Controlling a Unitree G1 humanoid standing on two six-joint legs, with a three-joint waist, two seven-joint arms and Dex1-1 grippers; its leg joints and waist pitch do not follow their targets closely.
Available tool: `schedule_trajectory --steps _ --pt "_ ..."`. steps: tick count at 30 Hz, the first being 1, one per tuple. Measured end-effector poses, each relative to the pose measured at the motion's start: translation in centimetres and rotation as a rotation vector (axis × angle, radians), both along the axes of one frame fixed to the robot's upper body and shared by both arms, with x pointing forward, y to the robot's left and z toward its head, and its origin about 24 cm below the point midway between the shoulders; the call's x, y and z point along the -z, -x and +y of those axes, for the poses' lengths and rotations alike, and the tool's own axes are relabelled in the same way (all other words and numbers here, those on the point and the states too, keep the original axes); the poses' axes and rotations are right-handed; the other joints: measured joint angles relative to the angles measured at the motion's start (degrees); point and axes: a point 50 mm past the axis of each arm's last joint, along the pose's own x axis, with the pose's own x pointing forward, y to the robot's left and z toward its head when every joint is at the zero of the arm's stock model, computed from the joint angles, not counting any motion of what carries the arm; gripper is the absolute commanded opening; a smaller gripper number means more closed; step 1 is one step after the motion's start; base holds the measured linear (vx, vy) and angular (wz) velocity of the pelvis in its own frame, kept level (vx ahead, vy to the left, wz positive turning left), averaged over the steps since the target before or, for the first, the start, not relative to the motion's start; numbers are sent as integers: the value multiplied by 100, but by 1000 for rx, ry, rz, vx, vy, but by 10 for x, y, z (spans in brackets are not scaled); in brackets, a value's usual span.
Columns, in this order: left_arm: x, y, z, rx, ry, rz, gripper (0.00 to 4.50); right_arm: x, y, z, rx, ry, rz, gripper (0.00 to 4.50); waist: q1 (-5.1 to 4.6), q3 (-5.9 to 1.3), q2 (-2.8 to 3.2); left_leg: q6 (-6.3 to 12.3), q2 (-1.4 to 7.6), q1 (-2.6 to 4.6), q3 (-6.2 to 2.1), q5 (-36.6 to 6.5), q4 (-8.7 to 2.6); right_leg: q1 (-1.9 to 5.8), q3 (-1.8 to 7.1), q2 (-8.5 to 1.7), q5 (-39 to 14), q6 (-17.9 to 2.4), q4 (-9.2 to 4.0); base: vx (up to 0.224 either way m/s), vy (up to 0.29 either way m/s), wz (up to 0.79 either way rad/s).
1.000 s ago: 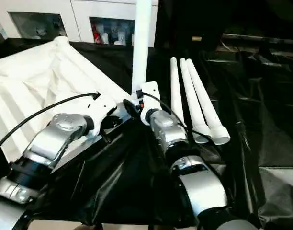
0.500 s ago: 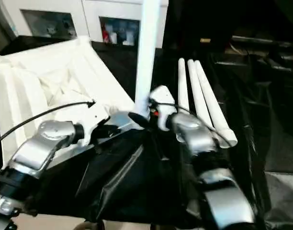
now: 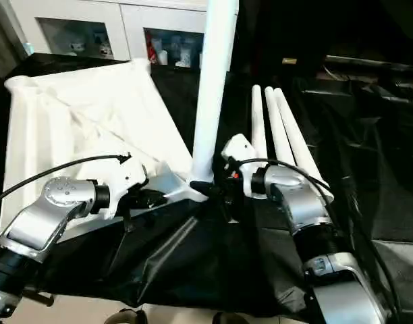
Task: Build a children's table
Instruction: Rotate leg to tighten
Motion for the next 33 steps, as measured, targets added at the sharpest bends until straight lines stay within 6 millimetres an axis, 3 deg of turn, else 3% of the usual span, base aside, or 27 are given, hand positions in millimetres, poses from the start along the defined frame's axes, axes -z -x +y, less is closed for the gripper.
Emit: schedule_trajectory --steps 5,6,22,25,30,33 --pt "0 0 0 7 -1 1 0 1 0 3 3 -1 -1 446 2 -1 -2 0 0 -2 0 0 4 0 0 0 3 -1 2 0 0 0" --pt "0 0 0 7 -1 1 0 1 0 3 3 -1 -1 420 2 -2 -2 1 0 -2 0 0 4 0 0 0 3 -1 3 0 0 0" --pt "1 1 1 6 -4 3 0 8 3 12 -12 -21 26 290 2 -4 -7 1 1 0 -5 0 32 0 -1 -1 4 -1 36 0 0 0" --pt "1 0 2 -1 -5 5 0 11 3 14 6 -31 30 282 -5 -7 -11 0 2 7 -6 1 41 2 1 -1 3 -1 50 0 0 0" --pt "8 -7 -6 -76 29 15 0 19 -3 15 139 -61 42 273 -23 -11 -17 -1 2 64 -15 1 57 68 1 -1 3 0 51 0 0 0" --pt "12 -20 -22 -165 45 9 0 25 -12 22 327 -91 58 272 -51 -11 -17 -2 -4 113 -15 1 60 107 2 -7 -19 36 41 0 0 0"
